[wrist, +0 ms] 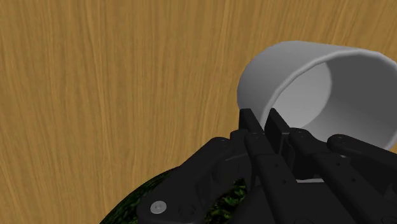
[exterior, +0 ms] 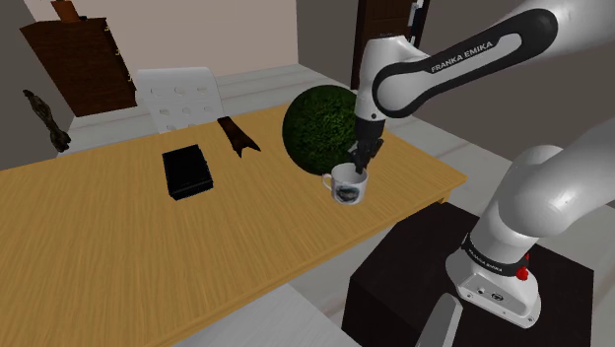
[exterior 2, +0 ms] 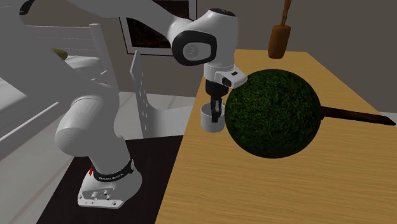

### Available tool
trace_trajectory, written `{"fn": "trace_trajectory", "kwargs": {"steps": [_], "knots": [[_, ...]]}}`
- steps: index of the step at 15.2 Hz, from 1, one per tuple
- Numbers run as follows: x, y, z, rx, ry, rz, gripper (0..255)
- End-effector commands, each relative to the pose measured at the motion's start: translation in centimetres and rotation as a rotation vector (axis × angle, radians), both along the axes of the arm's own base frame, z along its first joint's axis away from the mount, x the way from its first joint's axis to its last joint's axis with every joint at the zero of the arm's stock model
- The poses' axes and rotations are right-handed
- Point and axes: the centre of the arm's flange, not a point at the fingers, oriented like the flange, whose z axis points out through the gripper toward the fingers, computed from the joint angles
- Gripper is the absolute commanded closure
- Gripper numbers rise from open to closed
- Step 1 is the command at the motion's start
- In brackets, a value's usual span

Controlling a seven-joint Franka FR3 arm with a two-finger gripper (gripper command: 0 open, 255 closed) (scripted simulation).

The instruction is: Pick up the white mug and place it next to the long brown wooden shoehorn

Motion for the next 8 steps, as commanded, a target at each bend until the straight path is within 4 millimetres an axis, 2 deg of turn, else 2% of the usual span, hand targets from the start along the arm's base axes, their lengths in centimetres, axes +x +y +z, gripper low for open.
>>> {"fn": "trace_trajectory", "kwargs": {"steps": [1, 8], "knots": [[-0.1, -0.1, 1.1, 0.000, -0.001, 0.000, 255], [-0.1, -0.1, 4.8, 0.000, -0.001, 0.000, 255]]}}
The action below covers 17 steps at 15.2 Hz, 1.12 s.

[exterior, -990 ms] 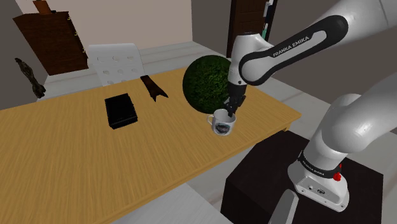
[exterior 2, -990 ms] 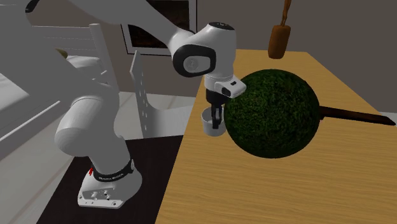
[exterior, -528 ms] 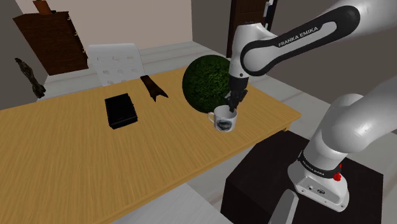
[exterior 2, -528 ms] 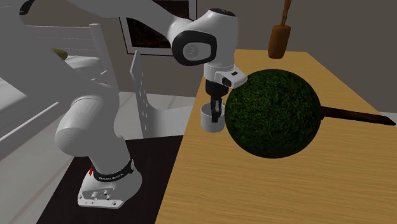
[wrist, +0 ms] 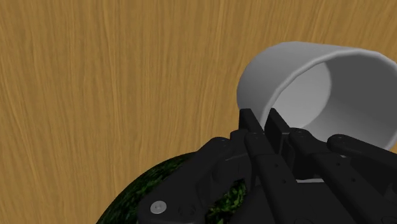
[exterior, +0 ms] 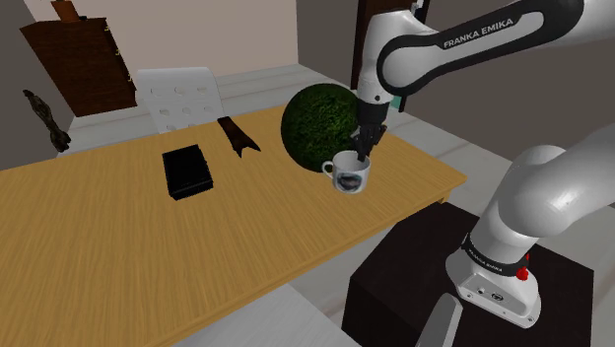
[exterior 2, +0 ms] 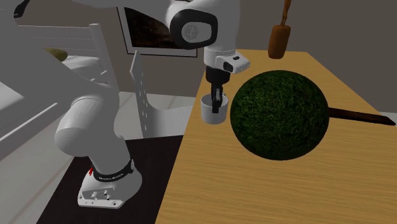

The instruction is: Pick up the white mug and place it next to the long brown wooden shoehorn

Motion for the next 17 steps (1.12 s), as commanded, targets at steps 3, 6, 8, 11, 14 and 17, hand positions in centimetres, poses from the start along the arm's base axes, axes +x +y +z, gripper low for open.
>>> {"fn": "trace_trajectory", "kwargs": {"steps": [3, 6, 8, 11, 14, 17], "knots": [[-0.1, 0.0, 2.1, 0.000, 0.000, 0.000, 255], [-0.1, 0.0, 3.6, 0.000, 0.000, 0.000, 255], [-0.1, 0.0, 4.7, 0.000, 0.000, 0.000, 255], [-0.1, 0.0, 6.1, 0.000, 0.000, 0.000, 255], [3.4, 2.0, 5.8, 0.000, 0.000, 0.000, 255], [6.8, 4.0, 5.4, 0.000, 0.000, 0.000, 255]]}}
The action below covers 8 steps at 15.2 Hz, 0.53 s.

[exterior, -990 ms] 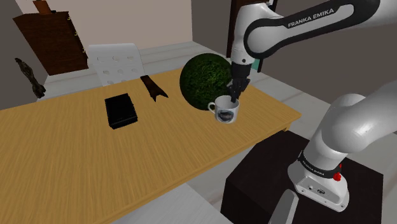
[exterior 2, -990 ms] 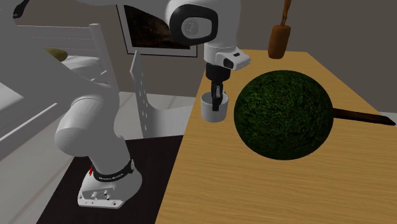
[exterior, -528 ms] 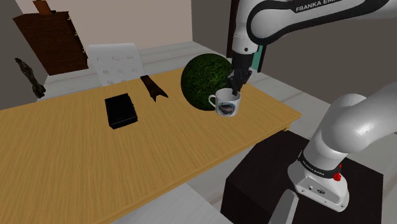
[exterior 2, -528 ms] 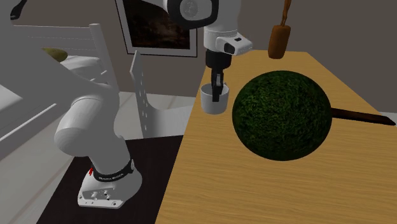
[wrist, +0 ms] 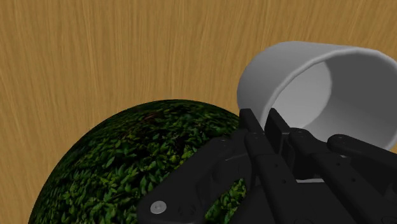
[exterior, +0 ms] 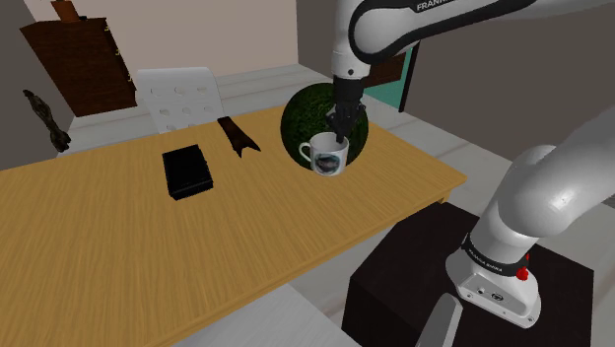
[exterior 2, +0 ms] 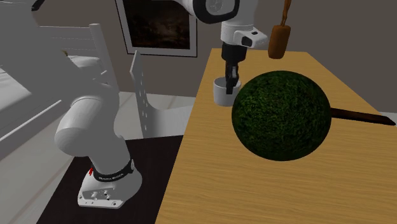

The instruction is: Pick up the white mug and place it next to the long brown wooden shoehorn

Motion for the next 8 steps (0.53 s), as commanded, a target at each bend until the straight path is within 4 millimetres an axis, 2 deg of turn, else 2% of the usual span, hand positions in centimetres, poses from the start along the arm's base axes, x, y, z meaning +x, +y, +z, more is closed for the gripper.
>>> {"fn": "trace_trajectory", "kwargs": {"steps": [1, 8], "knots": [[2.4, 1.2, 0.0, 0.001, 0.000, 0.000, 255], [10.4, 5.8, -0.7, 0.001, 0.000, 0.000, 255]]}}
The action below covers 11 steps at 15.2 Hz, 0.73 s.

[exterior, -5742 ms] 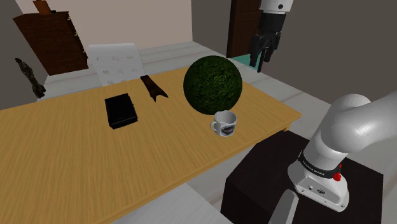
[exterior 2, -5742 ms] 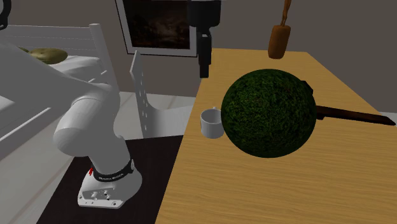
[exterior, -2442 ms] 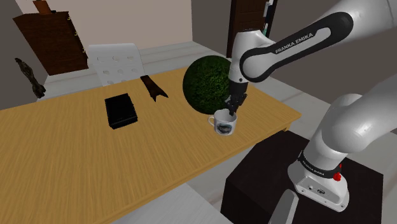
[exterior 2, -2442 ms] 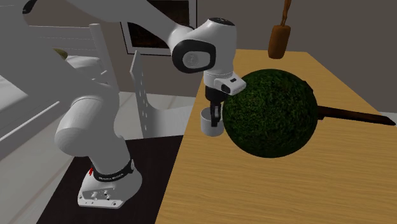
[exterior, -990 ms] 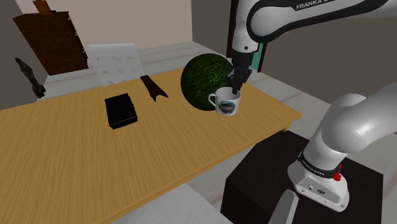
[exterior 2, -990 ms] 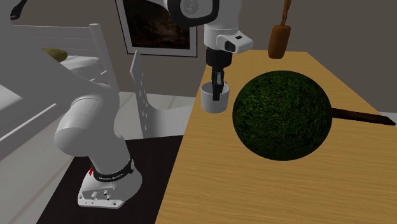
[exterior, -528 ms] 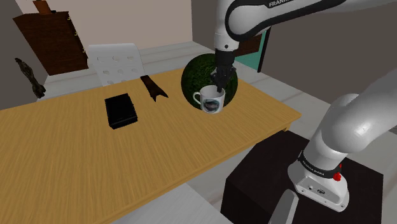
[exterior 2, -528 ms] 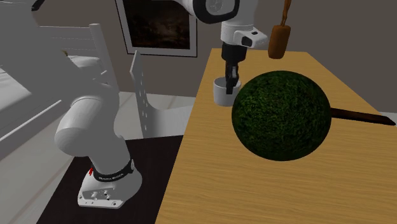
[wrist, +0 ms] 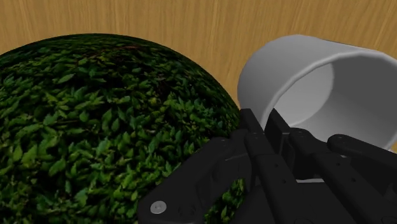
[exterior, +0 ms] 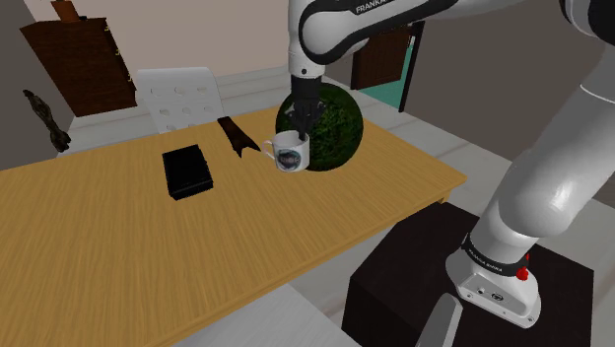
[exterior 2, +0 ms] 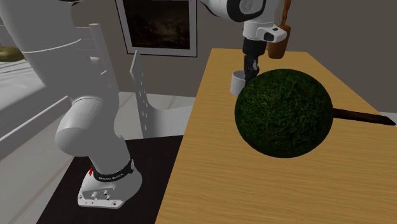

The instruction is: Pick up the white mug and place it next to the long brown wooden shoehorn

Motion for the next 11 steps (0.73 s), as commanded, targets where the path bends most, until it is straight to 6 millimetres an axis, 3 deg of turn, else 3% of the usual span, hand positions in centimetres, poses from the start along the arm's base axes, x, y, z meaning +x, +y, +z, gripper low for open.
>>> {"fn": "trace_trajectory", "kwargs": {"steps": [1, 11], "knots": [[2.7, 0.9, -0.6, -0.003, 0.014, -0.005, 255], [14.1, 7.5, -1.7, -0.003, 0.014, -0.005, 255]]}}
